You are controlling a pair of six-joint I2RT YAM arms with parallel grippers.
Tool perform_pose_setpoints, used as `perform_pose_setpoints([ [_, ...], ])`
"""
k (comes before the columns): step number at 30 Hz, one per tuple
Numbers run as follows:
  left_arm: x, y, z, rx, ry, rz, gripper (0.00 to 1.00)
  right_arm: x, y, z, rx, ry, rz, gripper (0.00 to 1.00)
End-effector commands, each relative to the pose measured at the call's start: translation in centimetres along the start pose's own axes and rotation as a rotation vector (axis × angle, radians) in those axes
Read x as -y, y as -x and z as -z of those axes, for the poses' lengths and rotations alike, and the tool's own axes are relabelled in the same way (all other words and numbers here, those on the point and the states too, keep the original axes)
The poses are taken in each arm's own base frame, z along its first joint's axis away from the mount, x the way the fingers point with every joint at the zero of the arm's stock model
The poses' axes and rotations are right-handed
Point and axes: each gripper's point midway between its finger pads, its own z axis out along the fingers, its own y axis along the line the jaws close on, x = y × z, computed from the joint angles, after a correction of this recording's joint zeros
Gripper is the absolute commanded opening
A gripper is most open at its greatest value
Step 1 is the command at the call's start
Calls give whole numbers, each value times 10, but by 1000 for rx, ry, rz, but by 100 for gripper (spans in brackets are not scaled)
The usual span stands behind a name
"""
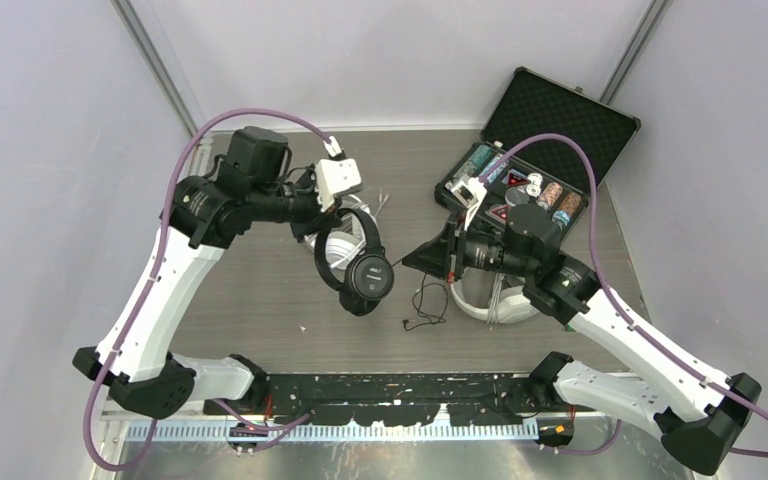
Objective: Wrap the headphones
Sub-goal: Wrap the headphones cable around the headphones.
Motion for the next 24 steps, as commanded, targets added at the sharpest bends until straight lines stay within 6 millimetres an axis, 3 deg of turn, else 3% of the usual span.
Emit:
perform_pose_setpoints([
  [1,-7,-11,4,-63,43,-211,0,-31,8,15,-79,63,-93,0],
  [6,-22,-16,-1,-70,145,-361,0,-51,-5,12,-230,162,-244,0],
  [14,-39,-15,4,-127,262,-512,0,-82,13,6,-238,350,-427,0],
  [24,-63,-18,11,-175,422,-435,0,-93,36,-7,-167,504,-537,6],
])
